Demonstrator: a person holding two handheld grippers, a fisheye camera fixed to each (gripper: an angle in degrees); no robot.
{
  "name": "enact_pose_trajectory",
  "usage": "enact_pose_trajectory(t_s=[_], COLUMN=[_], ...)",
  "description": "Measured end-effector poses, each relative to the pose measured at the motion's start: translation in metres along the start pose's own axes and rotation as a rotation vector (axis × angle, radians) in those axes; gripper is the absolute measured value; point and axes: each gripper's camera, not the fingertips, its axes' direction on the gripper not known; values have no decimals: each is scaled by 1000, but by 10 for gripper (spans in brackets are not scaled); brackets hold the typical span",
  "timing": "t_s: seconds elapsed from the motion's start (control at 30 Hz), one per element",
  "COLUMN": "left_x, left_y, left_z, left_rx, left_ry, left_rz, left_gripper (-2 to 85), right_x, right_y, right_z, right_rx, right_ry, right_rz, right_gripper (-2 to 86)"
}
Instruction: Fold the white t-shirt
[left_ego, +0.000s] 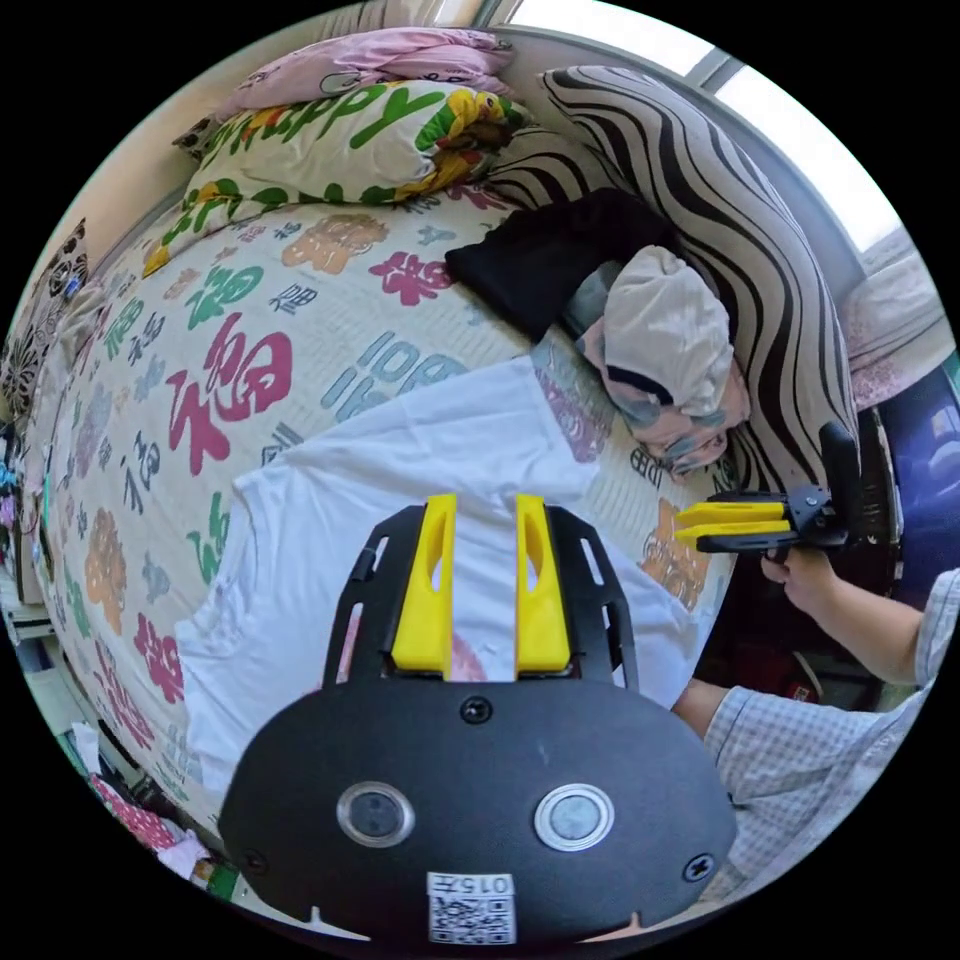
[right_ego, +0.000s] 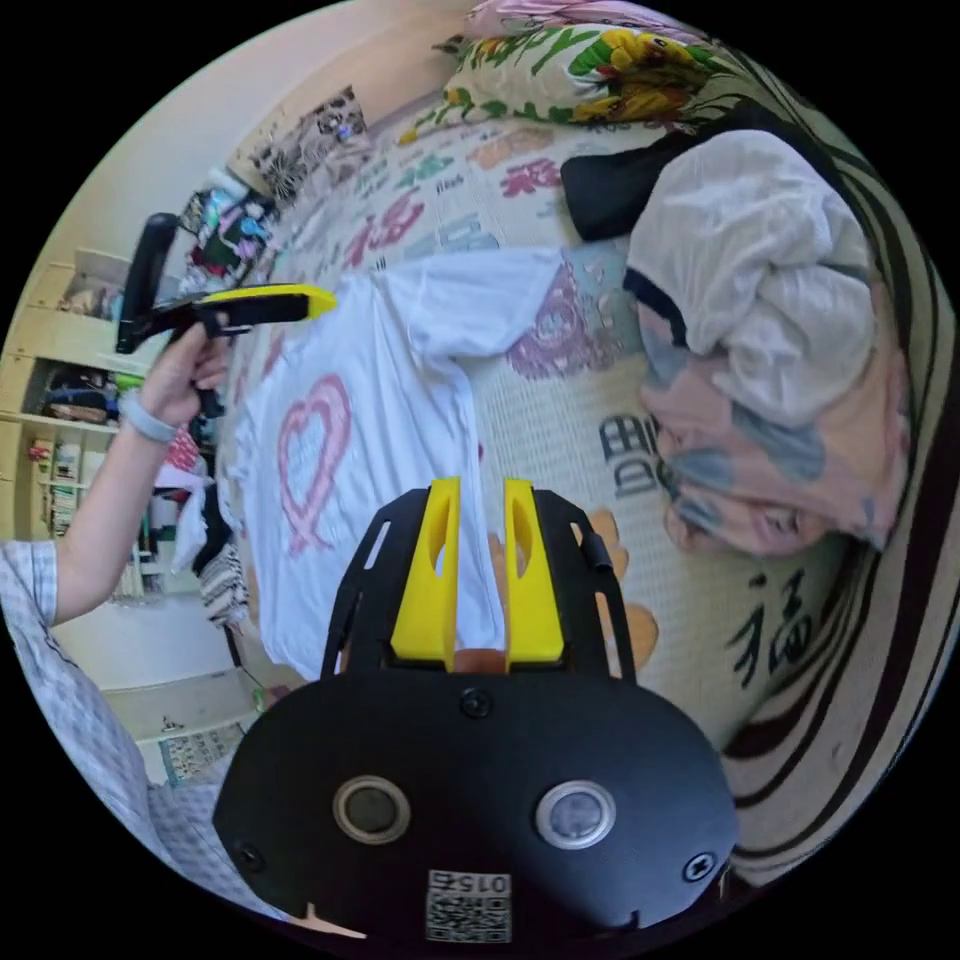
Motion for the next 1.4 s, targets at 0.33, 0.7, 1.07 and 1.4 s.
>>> enact_pose_trajectory(t_s=[0.33,0.7,1.07,1.4], left_x=[4,-72,-125,-188], left_y=[-187,-217,-194,-26], left_z=[85,31,-5,-126], left_rx=[-194,-32,66,388], left_ry=[59,105,182,152], left_rz=[96,-50,-121,-306], left_gripper=[80,-1,-2,-3], right_x=[39,45,50,-61], right_y=[-52,-104,-148,-124], right_z=[-8,3,36,25], right_rx=[74,76,13,64], right_ry=[-187,-213,-212,-128], right_rz=[34,-78,-58,-537], right_gripper=[76,101,10,8])
